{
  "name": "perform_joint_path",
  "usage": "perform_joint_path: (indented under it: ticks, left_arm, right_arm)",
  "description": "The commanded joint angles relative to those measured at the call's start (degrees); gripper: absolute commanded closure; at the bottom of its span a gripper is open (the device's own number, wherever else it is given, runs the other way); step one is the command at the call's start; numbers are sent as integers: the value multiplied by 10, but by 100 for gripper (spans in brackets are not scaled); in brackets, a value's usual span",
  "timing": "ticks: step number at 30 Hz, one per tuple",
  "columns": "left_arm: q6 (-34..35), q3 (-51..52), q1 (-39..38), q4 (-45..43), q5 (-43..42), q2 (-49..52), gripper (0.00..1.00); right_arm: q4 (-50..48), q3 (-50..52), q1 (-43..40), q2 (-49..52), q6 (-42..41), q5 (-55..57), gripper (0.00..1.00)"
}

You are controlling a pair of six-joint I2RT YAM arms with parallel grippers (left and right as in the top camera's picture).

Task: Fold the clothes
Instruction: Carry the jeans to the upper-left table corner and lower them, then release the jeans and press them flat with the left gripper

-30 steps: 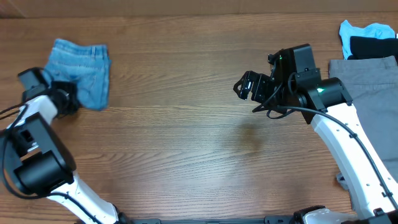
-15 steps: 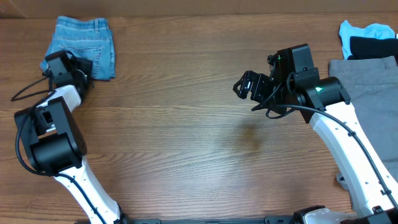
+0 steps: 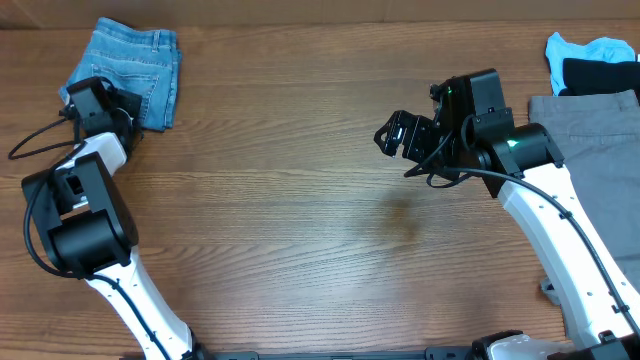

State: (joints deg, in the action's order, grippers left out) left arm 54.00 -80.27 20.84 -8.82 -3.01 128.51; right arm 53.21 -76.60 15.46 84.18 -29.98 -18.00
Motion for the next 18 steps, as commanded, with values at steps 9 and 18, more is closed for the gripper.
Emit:
perform_joint_path:
  ticks: [9,18]
  left_arm:
    - [9,3,-35,-28,58,55,38]
    - [-56,-44,-38,-28,-18,100,31]
  right_arm:
    - [-2,-3,3,2,-2,3,0]
    - [-4,-3,3,2,-2,3,0]
